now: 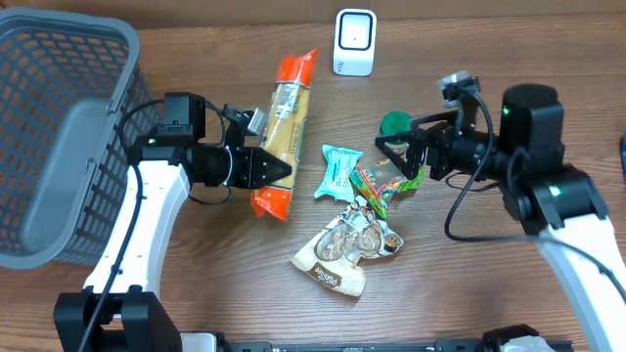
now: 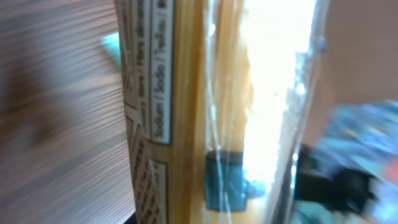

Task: Scan the item barcode
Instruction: 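Tilt the spaghetti pack upright toward the scanner with both grippers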

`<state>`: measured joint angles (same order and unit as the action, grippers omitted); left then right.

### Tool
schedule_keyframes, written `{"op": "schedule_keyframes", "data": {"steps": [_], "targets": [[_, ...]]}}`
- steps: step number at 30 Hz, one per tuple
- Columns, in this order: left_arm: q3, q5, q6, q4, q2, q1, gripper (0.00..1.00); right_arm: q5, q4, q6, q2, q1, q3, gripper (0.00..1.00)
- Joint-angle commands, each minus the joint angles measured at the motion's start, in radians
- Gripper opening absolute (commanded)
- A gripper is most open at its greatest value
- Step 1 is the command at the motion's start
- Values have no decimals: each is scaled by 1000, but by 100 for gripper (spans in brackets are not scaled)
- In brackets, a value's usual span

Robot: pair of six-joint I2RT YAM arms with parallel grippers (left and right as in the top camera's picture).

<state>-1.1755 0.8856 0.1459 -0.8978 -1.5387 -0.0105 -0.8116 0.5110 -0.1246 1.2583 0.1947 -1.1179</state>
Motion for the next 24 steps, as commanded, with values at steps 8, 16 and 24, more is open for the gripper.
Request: {"op": "schedule_keyframes", "data": {"steps": [8,16,24], "targets": [[-40,571,267,24,35,-3,4,-758,-141,387,336,-14,6,100],[-40,627,267,23,35,-19,4,-757,-355,322,380,60,6,100],[-40,624,280,36,34,-82,4,-534,-809,-164,380,93,6,100]]}}
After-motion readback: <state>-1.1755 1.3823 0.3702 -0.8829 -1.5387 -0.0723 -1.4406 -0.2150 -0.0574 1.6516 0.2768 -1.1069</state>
